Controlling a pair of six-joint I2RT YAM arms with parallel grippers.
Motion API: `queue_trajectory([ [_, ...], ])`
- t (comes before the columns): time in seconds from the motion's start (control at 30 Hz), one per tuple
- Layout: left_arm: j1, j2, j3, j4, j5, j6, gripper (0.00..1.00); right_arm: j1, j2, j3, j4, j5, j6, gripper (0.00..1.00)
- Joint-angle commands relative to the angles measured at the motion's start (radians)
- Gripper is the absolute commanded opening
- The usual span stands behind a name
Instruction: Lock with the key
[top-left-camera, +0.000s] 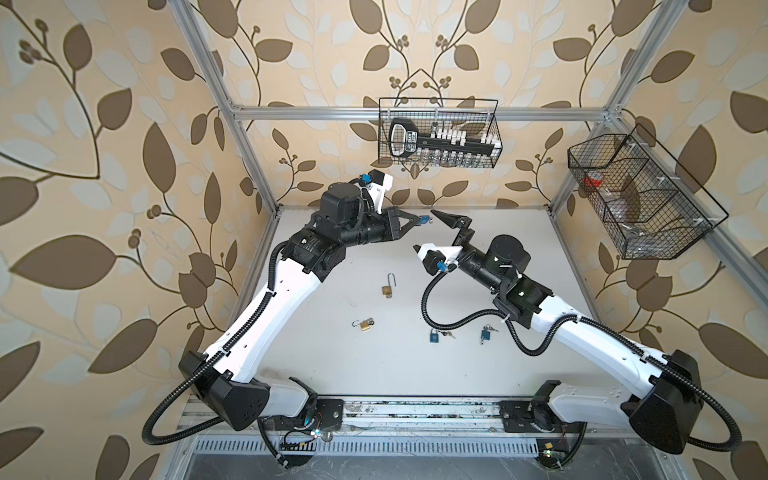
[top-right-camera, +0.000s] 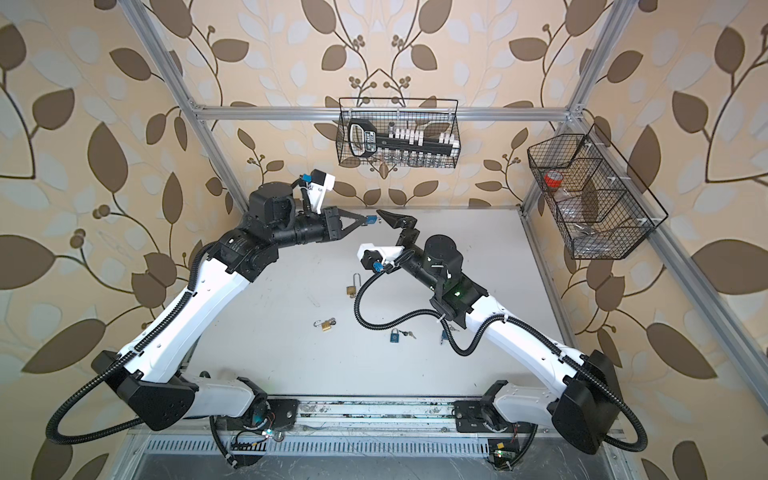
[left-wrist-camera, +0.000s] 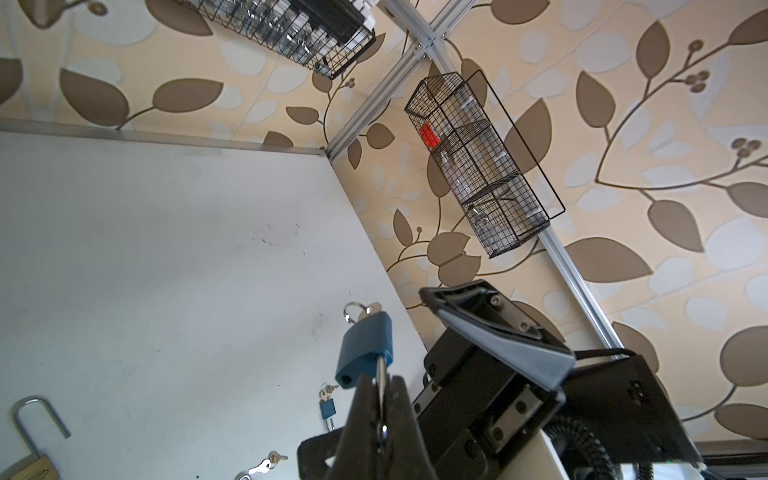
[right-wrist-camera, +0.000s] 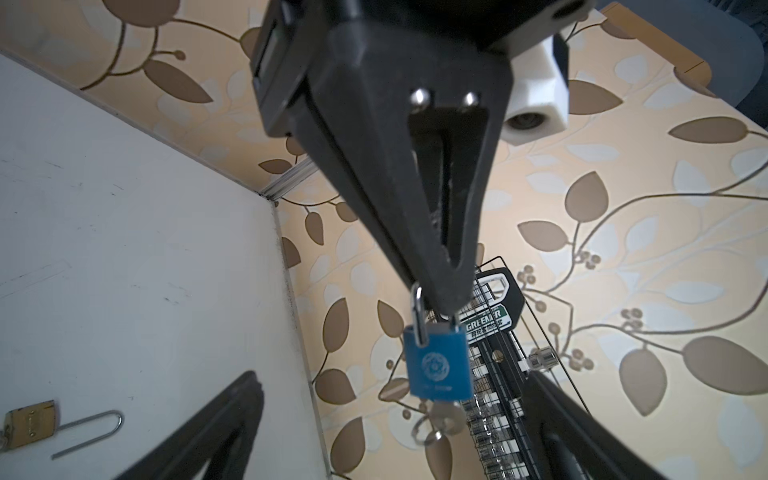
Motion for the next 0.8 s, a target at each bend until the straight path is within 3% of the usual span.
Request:
queue_trajectory([
  [0.0, 0.035, -0.041, 0.037, 0.058, 0.041, 0.075, 0.00, -0.031, -0.031, 0.015, -0.066, -0.092, 0.281, 0.99],
  [0.13, 0.105, -0.042, 0.030, 0.120, 0.170, 0.085, 0.00, -0.171, -0.070, 0.057, -0.070, -0.332, 0.708, 1.00],
  [0.33, 0.142, -0.032, 0.060, 0.137, 0.351, 0.147, 0.00, -0.380, -0.037, 0.154, -0.012, -0.662, 1.101, 1.00],
  [0.57, 0.131, -0.050, 0.018, 0.314, 0.569, 0.093, 0.00, -0.401, 0.027, 0.272, 0.094, -0.920, 1.245, 0.87],
  [0.77, 0.086, -0.058, 0.022, 0.305, 0.621, 0.127, 0.00, -0.296, 0.046, 0.368, -0.095, -0.947, 1.047, 0.74],
])
